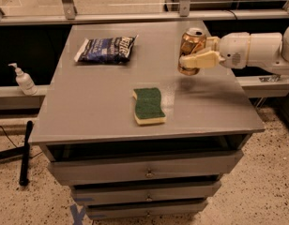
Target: Move orange can near sponge
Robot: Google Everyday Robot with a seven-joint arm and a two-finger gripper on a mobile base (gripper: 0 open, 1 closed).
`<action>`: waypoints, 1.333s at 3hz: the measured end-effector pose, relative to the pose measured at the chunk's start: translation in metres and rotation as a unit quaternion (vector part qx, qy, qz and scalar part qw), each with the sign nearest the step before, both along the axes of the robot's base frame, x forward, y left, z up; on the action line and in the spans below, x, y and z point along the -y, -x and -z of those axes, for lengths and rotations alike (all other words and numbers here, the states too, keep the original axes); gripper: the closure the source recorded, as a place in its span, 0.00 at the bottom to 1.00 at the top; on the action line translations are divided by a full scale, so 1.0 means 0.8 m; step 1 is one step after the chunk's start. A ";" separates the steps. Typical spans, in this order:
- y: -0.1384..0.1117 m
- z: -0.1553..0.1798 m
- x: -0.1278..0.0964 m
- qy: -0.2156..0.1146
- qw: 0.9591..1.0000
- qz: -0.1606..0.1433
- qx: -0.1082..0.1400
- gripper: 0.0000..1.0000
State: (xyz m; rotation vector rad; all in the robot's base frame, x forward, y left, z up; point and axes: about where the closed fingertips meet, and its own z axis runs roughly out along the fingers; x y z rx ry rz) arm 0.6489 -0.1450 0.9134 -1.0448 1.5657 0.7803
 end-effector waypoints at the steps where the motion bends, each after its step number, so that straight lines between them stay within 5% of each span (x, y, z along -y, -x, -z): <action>1: 0.053 0.010 -0.017 0.003 0.999 -0.040 -0.006 1.00; 4: 0.121 0.069 -0.062 -0.011 0.992 -0.124 -0.031 1.00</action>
Offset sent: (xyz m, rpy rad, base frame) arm -0.1007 0.0235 -0.0566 -0.0148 0.0669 0.2031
